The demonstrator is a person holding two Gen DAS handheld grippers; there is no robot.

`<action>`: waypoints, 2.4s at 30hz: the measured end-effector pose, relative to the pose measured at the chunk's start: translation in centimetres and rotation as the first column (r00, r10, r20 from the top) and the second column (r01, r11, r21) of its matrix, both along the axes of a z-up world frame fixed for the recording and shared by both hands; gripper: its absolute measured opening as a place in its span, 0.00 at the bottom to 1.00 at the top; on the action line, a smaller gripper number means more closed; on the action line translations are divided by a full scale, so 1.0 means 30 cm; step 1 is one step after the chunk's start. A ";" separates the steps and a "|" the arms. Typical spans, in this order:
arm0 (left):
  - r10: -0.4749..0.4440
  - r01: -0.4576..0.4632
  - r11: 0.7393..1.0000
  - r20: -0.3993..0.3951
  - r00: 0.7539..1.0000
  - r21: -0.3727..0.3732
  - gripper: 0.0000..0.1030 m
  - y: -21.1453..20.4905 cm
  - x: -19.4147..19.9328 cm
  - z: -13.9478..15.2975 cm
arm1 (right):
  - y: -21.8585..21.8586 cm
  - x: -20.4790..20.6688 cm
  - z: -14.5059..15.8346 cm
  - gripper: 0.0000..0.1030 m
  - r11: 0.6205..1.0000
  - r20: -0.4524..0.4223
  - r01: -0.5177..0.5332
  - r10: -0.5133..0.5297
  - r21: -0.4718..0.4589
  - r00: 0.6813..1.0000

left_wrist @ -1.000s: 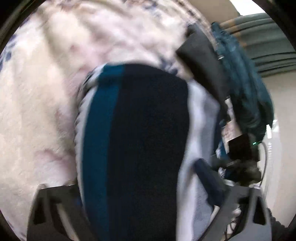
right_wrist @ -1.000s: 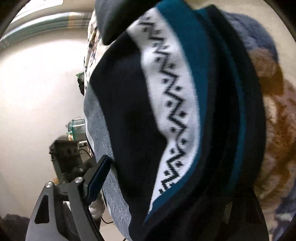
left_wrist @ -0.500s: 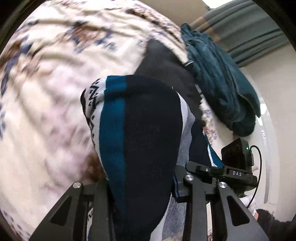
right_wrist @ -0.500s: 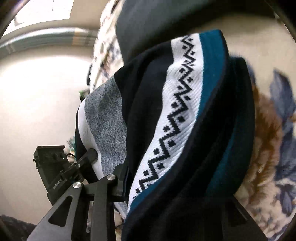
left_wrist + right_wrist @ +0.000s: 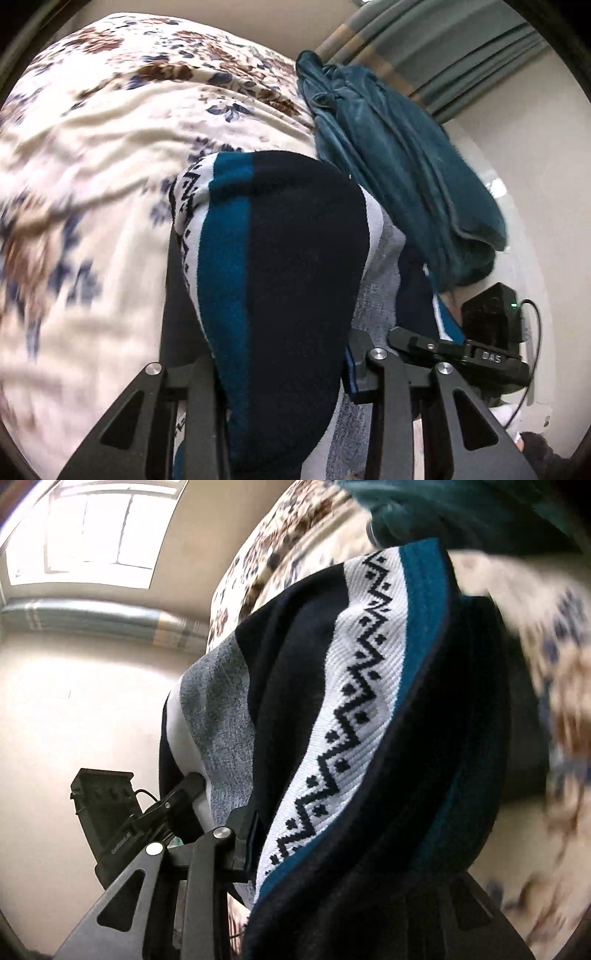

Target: Fold small clothes

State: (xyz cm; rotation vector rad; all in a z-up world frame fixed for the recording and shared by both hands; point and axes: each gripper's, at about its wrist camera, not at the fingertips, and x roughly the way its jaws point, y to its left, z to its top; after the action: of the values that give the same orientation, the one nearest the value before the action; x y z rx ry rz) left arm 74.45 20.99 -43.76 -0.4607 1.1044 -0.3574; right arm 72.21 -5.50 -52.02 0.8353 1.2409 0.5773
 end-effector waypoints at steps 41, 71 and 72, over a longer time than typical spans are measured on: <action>0.104 -0.114 0.813 0.051 0.993 0.571 0.89 -0.134 -0.115 0.038 | -0.104 -0.047 0.109 1.00 0.540 0.145 0.157 -0.066 -0.827 0.987; 0.067 -0.192 0.819 0.244 0.968 0.540 0.89 -0.281 -0.872 0.987 | -0.065 -0.997 1.271 1.00 0.500 0.471 0.427 -0.042 -0.754 0.881; 0.064 -0.194 0.820 0.250 0.966 0.538 0.89 -0.282 -0.903 1.021 | -0.065 -1.022 1.298 1.00 0.499 0.476 0.429 -0.037 -0.753 0.879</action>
State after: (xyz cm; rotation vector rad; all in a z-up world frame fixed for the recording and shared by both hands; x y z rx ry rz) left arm 47.35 12.52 -13.12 0.0328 0.8978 0.0494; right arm 41.56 -7.45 -13.09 0.0098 0.8213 -0.1434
